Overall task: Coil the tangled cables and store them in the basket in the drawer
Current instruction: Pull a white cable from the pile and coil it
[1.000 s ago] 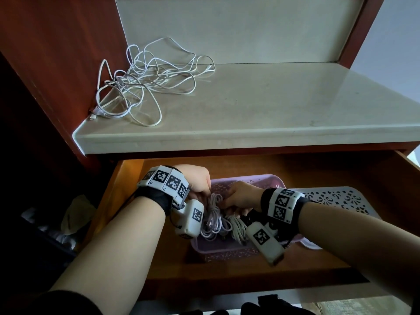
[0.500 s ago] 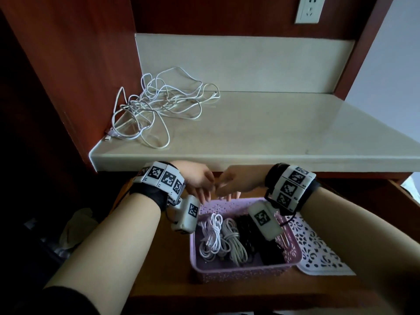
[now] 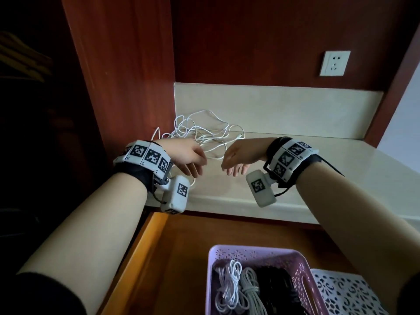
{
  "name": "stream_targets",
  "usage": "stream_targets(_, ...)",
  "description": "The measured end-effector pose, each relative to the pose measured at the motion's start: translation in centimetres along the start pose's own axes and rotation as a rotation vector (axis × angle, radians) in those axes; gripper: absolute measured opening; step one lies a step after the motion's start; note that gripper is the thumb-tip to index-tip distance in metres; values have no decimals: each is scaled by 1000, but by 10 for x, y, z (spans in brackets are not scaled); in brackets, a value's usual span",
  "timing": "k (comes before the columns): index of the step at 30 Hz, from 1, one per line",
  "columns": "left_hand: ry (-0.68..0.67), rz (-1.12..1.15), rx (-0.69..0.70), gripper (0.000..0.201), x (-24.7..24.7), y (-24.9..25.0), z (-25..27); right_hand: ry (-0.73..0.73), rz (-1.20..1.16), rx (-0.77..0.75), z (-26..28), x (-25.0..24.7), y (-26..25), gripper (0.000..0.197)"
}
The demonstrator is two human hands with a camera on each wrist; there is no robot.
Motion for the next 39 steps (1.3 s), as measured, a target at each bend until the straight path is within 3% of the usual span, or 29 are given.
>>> stream_targets(5,281,61,-42,12,-46,-16,-12,163,235,62,-40,-21,-2,25)
stream_targets(8,483,-96,-137,10,-70,-30,-13,212,331,115,-57,-30,2,30)
stream_targets(10,544,-170,-217,19,-83,-44,-13,188,244,105,-70,-27,4,29)
stream_targets(14,481,-42,-315,19,-88,-83,-22,66,-170,-33,-97,-2,-16,29)
stream_targets(17,329,25,-342,19,-73,-101,-30,29,-105,-78,-114,13,-34,40)
stream_targets(19,264,60,-319,18,-62,-104,-31,58,-97,-72,-123,20,-36,33)
stream_targets(25,176,-36,-304,32,-48,-94,-23,165,-461,-97,-121,18,-22,9)
stream_targets(29,198,-295,-260,52,-48,-77,-25,373,-772,-133,-103,-14,-4,25)
stream_targets(31,267,-273,-195,45,-52,-67,-32,441,-915,-159,-93,-30,4,23)
stream_targets(34,540,-159,-47,20,-77,-34,-28,552,-1145,-277,-75,-57,5,18)
stream_targets(37,881,13,113,22,-108,-3,-11,729,-1384,-485,-52,-89,2,24)
stream_targets(39,968,101,148,29,-120,5,-5,850,-1429,-526,-39,-101,12,24)
Point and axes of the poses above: each hand's wrist, its own z-axis away from the middle knuckle, its own x-axis out of the palm, y = z × x, the point moved 9 cm from there along -z, towards the middle knuckle, and after that the axes turned 6 degrees about -y, right-handed, at the moved point
